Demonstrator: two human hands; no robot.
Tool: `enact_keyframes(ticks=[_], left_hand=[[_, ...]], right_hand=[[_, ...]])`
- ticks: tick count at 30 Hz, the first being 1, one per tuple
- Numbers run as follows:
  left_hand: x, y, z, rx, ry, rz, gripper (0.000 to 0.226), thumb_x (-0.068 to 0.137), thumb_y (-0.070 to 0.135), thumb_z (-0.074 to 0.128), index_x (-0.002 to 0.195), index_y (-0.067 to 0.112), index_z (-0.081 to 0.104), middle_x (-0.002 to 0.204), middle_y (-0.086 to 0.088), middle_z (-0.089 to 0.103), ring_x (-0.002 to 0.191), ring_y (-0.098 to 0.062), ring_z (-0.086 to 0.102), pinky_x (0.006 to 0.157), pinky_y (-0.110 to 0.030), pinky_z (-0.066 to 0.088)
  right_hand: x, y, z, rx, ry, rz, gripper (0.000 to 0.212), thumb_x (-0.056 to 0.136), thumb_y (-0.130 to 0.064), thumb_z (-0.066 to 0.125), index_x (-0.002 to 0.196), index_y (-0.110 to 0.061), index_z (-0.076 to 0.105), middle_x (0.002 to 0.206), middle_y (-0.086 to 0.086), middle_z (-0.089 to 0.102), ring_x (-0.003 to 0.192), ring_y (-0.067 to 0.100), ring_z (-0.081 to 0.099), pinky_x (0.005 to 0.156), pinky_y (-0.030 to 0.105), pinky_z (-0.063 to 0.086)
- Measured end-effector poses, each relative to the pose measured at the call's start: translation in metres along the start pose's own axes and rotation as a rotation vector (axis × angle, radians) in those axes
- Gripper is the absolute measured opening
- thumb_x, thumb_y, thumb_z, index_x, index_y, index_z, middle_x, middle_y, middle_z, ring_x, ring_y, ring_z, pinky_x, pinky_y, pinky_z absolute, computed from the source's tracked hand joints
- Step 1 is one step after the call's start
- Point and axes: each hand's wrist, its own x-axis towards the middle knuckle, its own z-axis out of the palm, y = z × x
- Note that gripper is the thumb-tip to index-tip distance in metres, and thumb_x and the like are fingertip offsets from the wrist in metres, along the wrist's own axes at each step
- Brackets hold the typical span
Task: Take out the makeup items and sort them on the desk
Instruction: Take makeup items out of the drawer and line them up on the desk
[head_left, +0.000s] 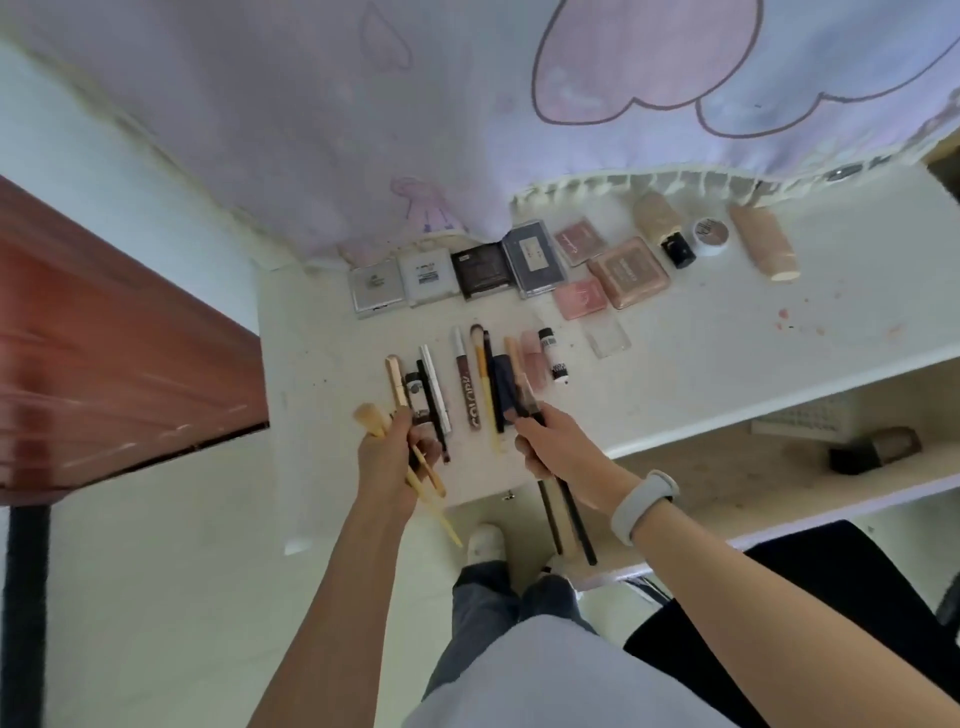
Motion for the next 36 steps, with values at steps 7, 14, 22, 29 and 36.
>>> enact_keyframes(ticks=[7,14,22,29,36], left_hand=[[0.059,0.038,-0.039,0.268,0.047,0.003,0.01,0.094,0.002,0.043,0.088,0.009,0.046,0.072,-0.006,0.046,0.058,-0.015,0.045,0.049,-0.023,0.048],[0.086,0.042,-0.021,0.646,0.028,0.128,0.015,0.086,0.002,0.044,0.1,0.006,0.048,0.094,-0.015,0.055,0.069,-0.026,0.058,0.071,-0.039,0.052],[0.087,0.045,-0.025,0.895,-0.003,0.283,0.017,0.085,0.023,0.055,0.081,0.008,0.049,0.089,-0.016,0.064,0.083,-0.032,0.065,0.076,-0.042,0.052],[0.086,0.045,-0.03,0.913,0.006,0.368,0.017,0.09,0.017,0.05,0.078,0.006,0.054,0.09,-0.021,0.062,0.08,-0.034,0.063,0.068,-0.037,0.048],[0.083,0.045,-0.031,0.929,0.134,0.385,0.036,0.091,0.03,0.051,0.121,0.01,0.053,0.108,-0.008,0.064,0.094,-0.023,0.06,0.074,-0.028,0.042]], right_hand=[[0.044,-0.031,0.07,-0.394,-0.033,0.007,0.026,0.099,-0.014,0.032,0.122,-0.005,0.041,0.068,0.004,0.054,0.054,0.012,0.046,0.046,0.017,0.036],[0.064,-0.047,0.081,-0.692,0.174,0.009,0.014,0.095,-0.016,0.037,0.089,-0.005,0.043,0.067,0.002,0.046,0.073,0.024,0.052,0.057,0.028,0.042],[0.06,-0.047,0.083,-0.782,0.284,-0.038,0.025,0.094,-0.02,0.037,0.076,-0.006,0.047,0.079,0.013,0.059,0.077,0.033,0.066,0.072,0.041,0.055],[0.06,-0.05,0.08,-0.721,0.311,-0.076,0.022,0.093,-0.014,0.035,0.08,-0.003,0.048,0.074,0.016,0.058,0.077,0.038,0.066,0.069,0.043,0.054],[0.065,-0.053,0.07,-0.677,0.292,-0.069,0.019,0.095,-0.019,0.035,0.084,-0.01,0.048,0.066,0.006,0.058,0.054,0.017,0.064,0.044,0.023,0.051]])
